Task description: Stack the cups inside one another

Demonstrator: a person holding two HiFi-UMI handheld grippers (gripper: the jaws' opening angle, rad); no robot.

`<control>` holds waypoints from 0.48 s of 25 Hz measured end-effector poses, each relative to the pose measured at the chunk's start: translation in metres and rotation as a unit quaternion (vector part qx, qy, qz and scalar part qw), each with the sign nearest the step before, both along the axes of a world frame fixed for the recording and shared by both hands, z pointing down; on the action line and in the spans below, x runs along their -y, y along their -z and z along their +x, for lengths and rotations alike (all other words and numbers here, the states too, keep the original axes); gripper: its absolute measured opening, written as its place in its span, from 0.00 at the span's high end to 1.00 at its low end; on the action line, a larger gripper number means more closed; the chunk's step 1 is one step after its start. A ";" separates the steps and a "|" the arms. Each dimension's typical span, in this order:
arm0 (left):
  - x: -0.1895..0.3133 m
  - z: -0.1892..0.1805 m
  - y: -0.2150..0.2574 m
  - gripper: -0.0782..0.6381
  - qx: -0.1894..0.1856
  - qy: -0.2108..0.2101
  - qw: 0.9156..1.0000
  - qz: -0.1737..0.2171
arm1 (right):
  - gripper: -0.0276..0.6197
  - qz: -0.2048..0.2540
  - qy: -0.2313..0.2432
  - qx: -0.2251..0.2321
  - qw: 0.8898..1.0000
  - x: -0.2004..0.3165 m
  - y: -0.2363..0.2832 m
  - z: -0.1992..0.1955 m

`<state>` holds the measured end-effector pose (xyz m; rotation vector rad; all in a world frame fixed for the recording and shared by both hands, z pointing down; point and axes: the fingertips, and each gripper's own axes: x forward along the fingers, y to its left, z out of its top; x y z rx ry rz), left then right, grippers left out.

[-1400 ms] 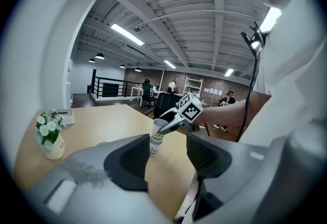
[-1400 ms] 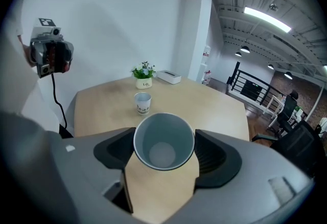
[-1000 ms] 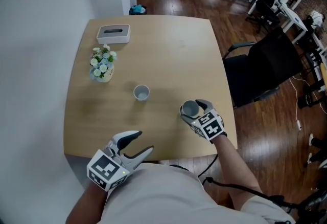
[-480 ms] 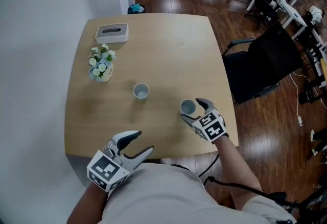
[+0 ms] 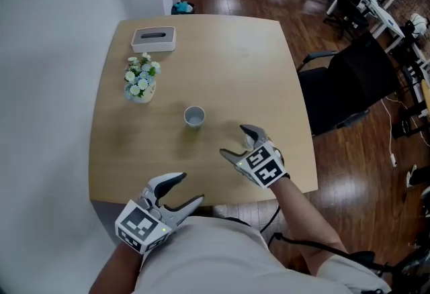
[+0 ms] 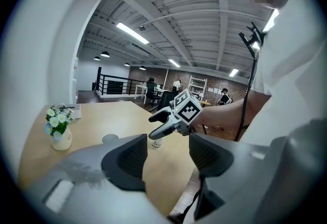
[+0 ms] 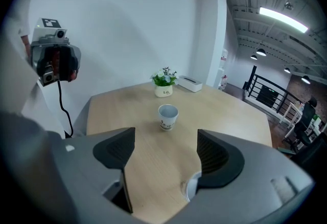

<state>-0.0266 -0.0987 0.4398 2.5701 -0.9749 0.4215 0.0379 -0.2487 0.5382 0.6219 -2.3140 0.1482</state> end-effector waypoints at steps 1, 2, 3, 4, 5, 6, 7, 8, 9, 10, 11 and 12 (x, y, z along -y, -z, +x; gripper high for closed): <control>-0.001 -0.006 -0.001 0.51 0.003 0.002 1.000 0.001 | 0.37 0.001 0.005 0.002 1.000 0.003 -0.001 -0.014; -0.002 -0.013 -0.002 0.51 0.007 0.006 1.000 0.002 | 0.37 0.002 0.008 0.003 1.000 0.006 -0.003 -0.028; -0.004 -0.021 -0.002 0.51 0.010 0.011 1.000 0.002 | 0.36 0.002 0.008 0.003 1.000 0.010 -0.007 -0.041; -0.005 -0.030 -0.002 0.51 0.012 0.017 1.000 0.003 | 0.35 0.000 0.006 0.004 1.000 0.015 -0.012 -0.054; -0.006 -0.040 -0.002 0.51 0.014 0.023 1.000 0.004 | 0.34 -0.002 0.003 0.005 1.000 0.021 -0.018 -0.066; -0.007 -0.049 -0.003 0.51 0.016 0.029 0.999 0.004 | 0.34 -0.004 -0.002 0.005 1.000 0.028 -0.024 -0.077; -0.009 -0.059 -0.003 0.51 0.019 0.036 0.999 0.005 | 0.33 -0.004 -0.008 0.003 1.000 0.035 -0.030 -0.087; -0.011 -0.068 -0.003 0.51 0.021 0.042 0.999 0.005 | 0.32 -0.005 -0.014 0.001 1.000 0.043 -0.037 -0.096; -0.014 -0.076 -0.003 0.51 0.023 0.049 0.998 0.004 | 0.32 -0.006 -0.020 -0.002 1.000 0.050 -0.043 -0.104; -0.016 -0.085 -0.002 0.51 0.026 0.056 0.998 0.004 | 0.32 -0.008 -0.026 -0.005 1.000 0.057 -0.051 -0.110; -0.019 -0.093 -0.002 0.51 0.029 0.064 0.998 0.003 | 0.32 -0.012 -0.032 -0.010 0.999 0.064 -0.059 -0.116; -0.022 -0.100 -0.003 0.51 0.031 0.070 0.997 0.001 | 0.32 -0.017 -0.037 -0.016 0.999 0.070 -0.067 -0.120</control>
